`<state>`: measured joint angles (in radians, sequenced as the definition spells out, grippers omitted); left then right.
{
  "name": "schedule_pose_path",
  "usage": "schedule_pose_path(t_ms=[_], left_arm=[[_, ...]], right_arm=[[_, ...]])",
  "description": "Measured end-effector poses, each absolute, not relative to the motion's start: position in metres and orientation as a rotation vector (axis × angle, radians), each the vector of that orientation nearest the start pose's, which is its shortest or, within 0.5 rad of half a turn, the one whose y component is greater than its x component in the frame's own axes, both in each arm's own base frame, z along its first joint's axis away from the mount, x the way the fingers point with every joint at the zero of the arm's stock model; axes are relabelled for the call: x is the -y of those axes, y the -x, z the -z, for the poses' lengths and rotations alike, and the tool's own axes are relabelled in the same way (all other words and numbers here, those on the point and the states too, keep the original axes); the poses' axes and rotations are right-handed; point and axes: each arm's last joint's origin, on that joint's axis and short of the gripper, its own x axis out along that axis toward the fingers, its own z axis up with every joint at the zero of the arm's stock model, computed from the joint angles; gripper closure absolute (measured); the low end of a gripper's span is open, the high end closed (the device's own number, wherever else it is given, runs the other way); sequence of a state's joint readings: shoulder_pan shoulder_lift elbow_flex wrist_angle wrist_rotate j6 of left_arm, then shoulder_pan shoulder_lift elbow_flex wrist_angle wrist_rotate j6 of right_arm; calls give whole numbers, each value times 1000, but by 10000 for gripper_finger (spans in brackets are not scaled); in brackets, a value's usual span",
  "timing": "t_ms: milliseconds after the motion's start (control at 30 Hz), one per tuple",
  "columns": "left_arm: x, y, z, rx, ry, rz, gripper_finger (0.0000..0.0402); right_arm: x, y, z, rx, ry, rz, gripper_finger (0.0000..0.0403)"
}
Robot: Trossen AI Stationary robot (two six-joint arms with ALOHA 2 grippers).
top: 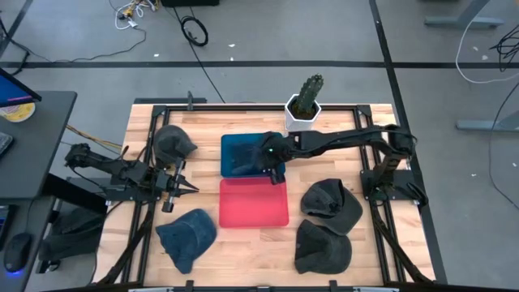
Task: Pick & Place hat
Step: Put the blue cap into the blue bin
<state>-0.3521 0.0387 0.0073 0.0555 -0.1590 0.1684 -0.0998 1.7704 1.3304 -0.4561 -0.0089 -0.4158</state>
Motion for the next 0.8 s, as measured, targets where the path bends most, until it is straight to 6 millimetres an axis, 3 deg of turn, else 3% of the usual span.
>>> schedule_pose_path(t_ms=[167, 300, 567, 800], left_arm=[[30, -95, -168, 39, -162, 191, 376], [30, -95, -168, 39, -162, 191, 376], [30, -95, -168, 40, -161, 190, 376], [30, -95, -168, 39, -162, 190, 376]], right_arm=[[31, -348, -273, -814, 246, -117, 170], [28, -317, -288, -704, 174, -89, 178], [12, -247, -301, -462, 120, -65, 183], [8, -188, -311, -199, 116, 83, 183]])
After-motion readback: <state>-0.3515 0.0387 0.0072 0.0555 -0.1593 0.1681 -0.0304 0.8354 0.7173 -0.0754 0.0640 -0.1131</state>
